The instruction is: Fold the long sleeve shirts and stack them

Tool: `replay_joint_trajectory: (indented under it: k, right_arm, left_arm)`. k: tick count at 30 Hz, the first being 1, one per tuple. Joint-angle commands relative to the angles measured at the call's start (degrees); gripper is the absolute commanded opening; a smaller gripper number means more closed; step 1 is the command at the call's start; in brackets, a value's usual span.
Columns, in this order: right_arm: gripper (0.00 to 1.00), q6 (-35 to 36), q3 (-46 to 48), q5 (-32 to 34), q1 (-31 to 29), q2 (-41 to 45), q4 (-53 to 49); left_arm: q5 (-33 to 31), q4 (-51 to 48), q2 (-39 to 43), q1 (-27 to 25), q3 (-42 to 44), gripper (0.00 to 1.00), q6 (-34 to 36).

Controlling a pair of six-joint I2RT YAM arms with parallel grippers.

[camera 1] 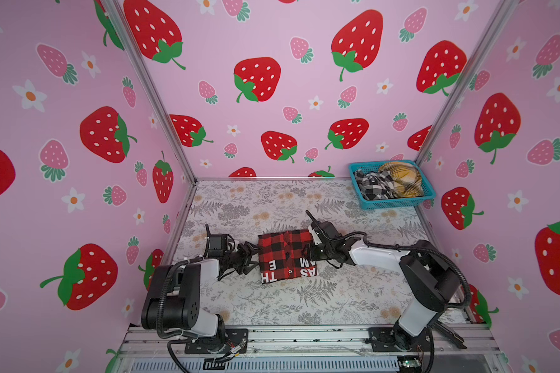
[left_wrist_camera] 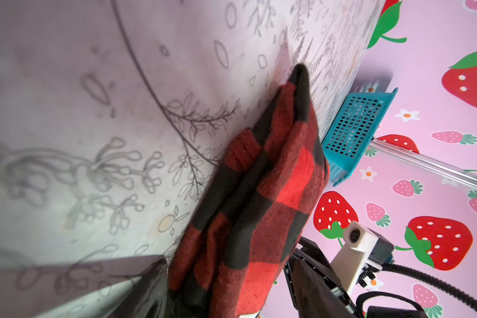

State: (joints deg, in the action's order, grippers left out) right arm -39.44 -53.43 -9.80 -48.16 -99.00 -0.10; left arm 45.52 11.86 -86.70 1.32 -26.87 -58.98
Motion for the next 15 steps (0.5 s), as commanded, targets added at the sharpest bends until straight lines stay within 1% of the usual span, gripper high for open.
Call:
replay_joint_trajectory:
  k: [1, 3, 5, 10, 15]
  right_arm:
    - [0.44, -1.15, -0.09, -1.14, 0.43, -1.53, 1.20]
    - [0.43, -1.13, -0.16, -1.49, 0.43, -1.89, 1.43]
    - [0.43, -1.22, -0.20, -1.56, 0.41, -2.29, 1.45]
    - [0.43, -1.25, -0.01, -1.71, 0.46, -2.42, 1.65]
    - [0.43, -1.32, -0.02, -1.79, 0.52, -2.78, 1.75]
  left_arm:
    - [-6.48, -1.97, -4.80, -2.92, 1.64, 0.72, -2.15]
    - [-6.78, 1.19, -6.87, -6.41, 1.79, 0.71, -4.13]
    - [-6.55, 5.28, -8.72, -8.08, 2.45, 0.67, -6.54]
    - [-5.16, 11.88, -10.51, -8.48, 2.54, 0.56, -9.93]
    - [-4.20, 16.34, -9.43, -9.50, 1.79, 0.41, -12.09]
